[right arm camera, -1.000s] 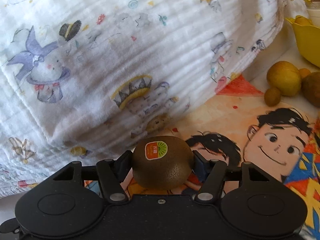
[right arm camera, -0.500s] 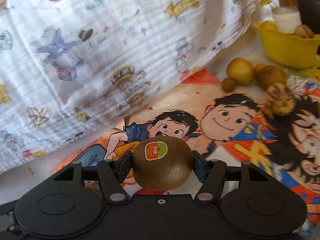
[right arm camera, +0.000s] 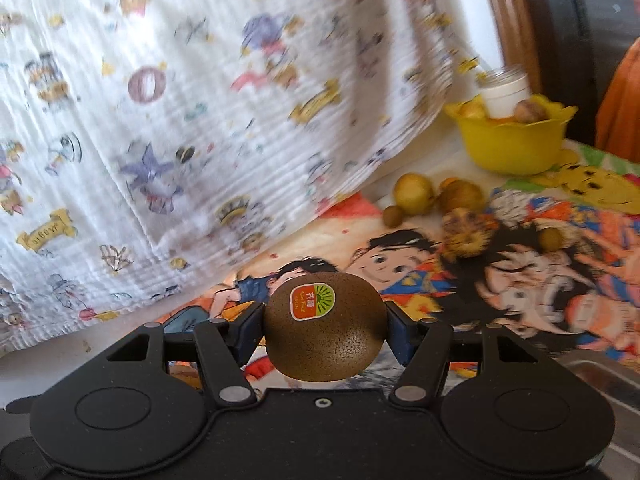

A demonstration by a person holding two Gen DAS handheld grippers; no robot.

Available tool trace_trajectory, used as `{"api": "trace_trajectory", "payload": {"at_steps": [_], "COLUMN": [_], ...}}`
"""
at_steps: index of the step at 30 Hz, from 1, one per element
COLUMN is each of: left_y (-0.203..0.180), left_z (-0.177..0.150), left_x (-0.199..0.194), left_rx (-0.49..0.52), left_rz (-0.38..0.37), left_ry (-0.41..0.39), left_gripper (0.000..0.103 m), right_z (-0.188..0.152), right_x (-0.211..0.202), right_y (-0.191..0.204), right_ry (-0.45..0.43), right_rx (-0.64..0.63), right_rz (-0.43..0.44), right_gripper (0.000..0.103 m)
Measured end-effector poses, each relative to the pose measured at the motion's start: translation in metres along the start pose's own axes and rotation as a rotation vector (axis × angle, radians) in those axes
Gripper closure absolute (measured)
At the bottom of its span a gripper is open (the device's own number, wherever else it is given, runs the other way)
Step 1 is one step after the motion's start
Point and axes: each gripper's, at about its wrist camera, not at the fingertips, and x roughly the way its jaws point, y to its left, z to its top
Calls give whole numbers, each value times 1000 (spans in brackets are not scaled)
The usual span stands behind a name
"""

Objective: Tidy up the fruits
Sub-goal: 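Carry the kiwi and the round brown fruit over the metal tray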

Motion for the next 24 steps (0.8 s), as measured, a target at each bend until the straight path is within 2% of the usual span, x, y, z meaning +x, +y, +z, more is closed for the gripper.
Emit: {"api": "trace_trajectory", "payload": {"at_steps": [5,9,16,24], "left_y": [-26,-47,-93,-135], "left_z": [-1,-5,-15,-28], "left_x": [-5,-7,-6,5], "left_rx": [23,26,98,187], "left_rz": [-48,-158,-266,-354], "left_ry": [-1,7,28,81], "left_gripper": [54,54,54,54], "right_z": [-10,-24,-65,-104], "right_x": [-45,-82,-138,-161], "right_y": [-30,-58,-96,-113], "right_ry": [-50,-76,-80,-75], "right_rx": [19,39,90,102], "right_rz": [-39,-87,-171,-257], "right_gripper": [39,38,39,39]}}
